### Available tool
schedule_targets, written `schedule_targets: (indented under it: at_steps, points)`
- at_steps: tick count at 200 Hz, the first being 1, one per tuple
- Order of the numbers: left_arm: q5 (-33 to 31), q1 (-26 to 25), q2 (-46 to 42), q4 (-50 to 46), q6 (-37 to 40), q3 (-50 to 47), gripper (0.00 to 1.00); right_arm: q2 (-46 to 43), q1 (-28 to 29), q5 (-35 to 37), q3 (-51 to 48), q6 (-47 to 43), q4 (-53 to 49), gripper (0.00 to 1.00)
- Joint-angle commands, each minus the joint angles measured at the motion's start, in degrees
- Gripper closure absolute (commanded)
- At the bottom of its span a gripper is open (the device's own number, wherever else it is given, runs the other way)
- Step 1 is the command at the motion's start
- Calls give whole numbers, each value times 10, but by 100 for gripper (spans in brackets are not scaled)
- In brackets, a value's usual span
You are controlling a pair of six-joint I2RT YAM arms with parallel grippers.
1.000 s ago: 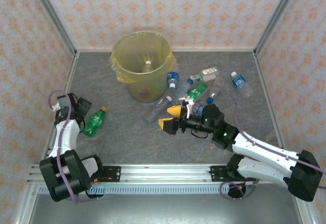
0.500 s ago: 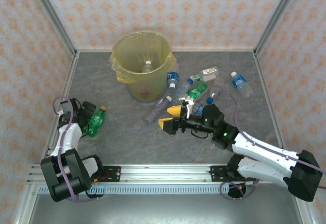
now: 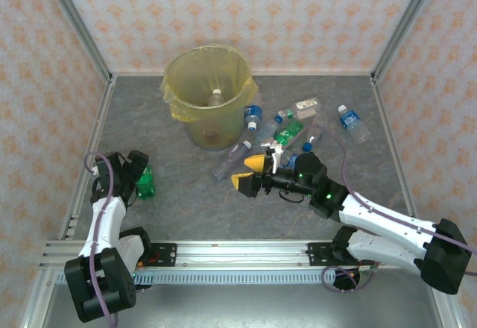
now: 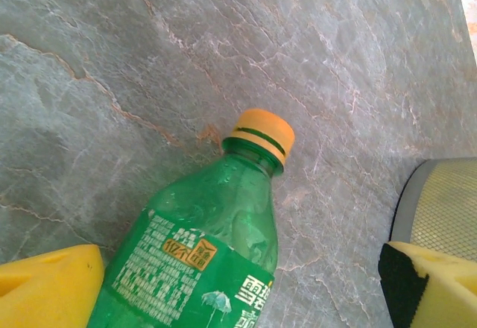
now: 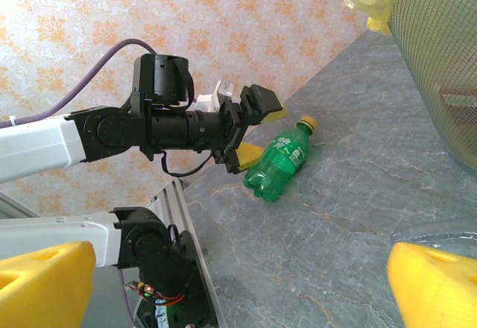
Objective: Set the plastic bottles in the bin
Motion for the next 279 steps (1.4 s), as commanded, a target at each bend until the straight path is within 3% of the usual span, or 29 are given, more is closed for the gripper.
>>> schedule_targets:
  at_steps: [1, 105, 161, 218, 279]
  points:
    - [-7, -13, 6, 10, 5, -10, 3, -1, 4, -8, 11, -5, 14, 0]
    - [-111, -101, 22, -14, 2, -29, 7, -3, 4, -8, 12, -5, 12, 0]
    - [-143, -146, 30, -16, -10, -37, 10, 0, 4, -8, 12, -5, 11, 0]
    - [-145, -158, 31, -15, -27, -54, 15, 1, 3, -6, 14, -5, 10, 0]
    - [-158, -167, 13, -21, -21, -54, 34, 4, 4, -1, 14, -4, 9, 0]
